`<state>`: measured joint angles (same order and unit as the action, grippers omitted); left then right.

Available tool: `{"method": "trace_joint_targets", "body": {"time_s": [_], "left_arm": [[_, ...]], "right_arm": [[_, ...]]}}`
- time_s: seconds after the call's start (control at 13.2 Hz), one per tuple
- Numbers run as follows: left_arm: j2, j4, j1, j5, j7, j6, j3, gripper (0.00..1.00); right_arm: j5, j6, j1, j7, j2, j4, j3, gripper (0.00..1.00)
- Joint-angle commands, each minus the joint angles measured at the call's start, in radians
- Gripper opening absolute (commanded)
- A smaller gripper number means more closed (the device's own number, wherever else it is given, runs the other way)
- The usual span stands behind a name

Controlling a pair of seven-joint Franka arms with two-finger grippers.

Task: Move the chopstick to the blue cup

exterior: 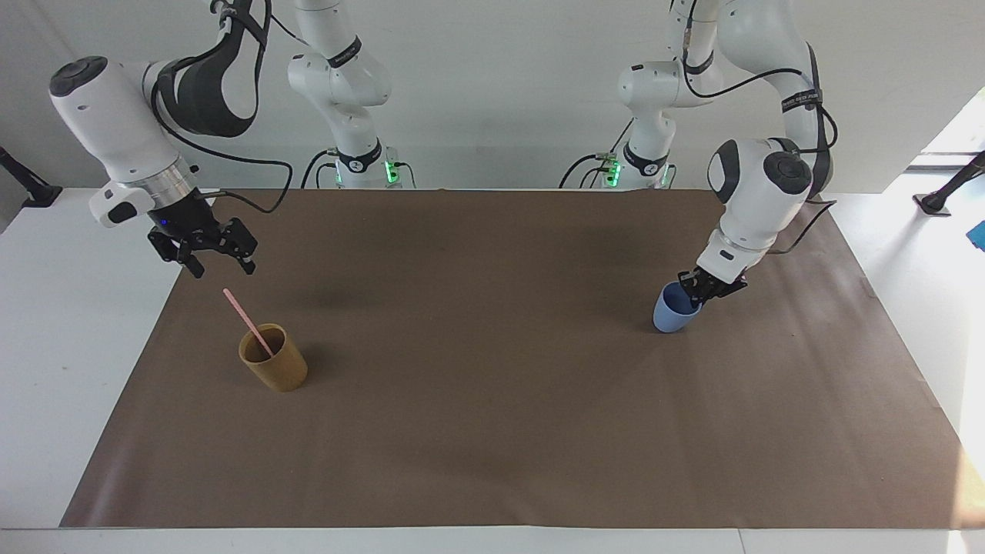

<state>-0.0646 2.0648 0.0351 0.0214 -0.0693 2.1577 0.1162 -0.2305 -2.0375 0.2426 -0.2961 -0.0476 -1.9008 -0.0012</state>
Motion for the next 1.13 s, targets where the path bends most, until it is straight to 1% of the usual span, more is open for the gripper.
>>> {"method": "trace_joint_targets", "body": {"time_s": [0.0,0.08,0.15,0.38,0.45,0.53,0.6,0.68,0.83,0.98,1.06], "left_arm": [[-0.001,-0.174,0.115,-0.005,-0.149,-0.163,-0.010,0.00],[-0.006,-0.198,0.174,-0.006,-0.234,-0.164,-0.012,0.00],[-0.006,-0.200,0.231,-0.009,-0.310,-0.148,-0.012,0.00],[-0.014,-0.222,0.369,-0.018,-0.470,-0.101,-0.009,0.00],[-0.058,-0.245,0.431,-0.020,-0.522,-0.079,-0.010,0.00],[-0.107,-0.300,0.478,-0.020,-0.568,-0.065,-0.010,0.00],[-0.163,-0.355,0.502,-0.020,-0.585,-0.064,-0.010,0.00],[-0.193,-0.376,0.526,-0.021,-0.593,-0.061,-0.010,0.00],[-0.221,-0.367,0.566,-0.020,-0.604,-0.023,-0.010,0.00],[-0.245,-0.367,0.580,-0.021,-0.606,-0.003,-0.010,0.00],[-0.262,-0.365,0.607,-0.021,-0.613,0.010,-0.010,0.00]], "right_arm": [[-0.085,-0.021,0.024,-0.034,-0.003,-0.015,0.009,0.36],[-0.089,-0.023,0.026,-0.034,-0.005,-0.015,0.009,0.29],[-0.099,-0.029,0.026,-0.034,-0.006,-0.014,0.009,0.22],[-0.125,-0.070,0.024,-0.034,-0.012,-0.014,0.009,0.21],[-0.125,-0.072,0.024,-0.034,-0.012,-0.014,0.009,0.20],[-0.127,-0.078,0.024,-0.032,-0.014,-0.014,0.009,0.20],[-0.127,-0.085,0.024,-0.031,-0.014,-0.014,0.009,0.21],[-0.127,-0.082,0.023,-0.031,-0.012,-0.015,0.009,0.22],[-0.127,-0.084,0.024,-0.032,-0.011,-0.032,0.009,0.23],[-0.128,-0.086,0.023,-0.032,-0.009,-0.037,0.009,0.23],[-0.141,-0.093,0.024,-0.034,-0.008,-0.049,0.010,0.22]]}}
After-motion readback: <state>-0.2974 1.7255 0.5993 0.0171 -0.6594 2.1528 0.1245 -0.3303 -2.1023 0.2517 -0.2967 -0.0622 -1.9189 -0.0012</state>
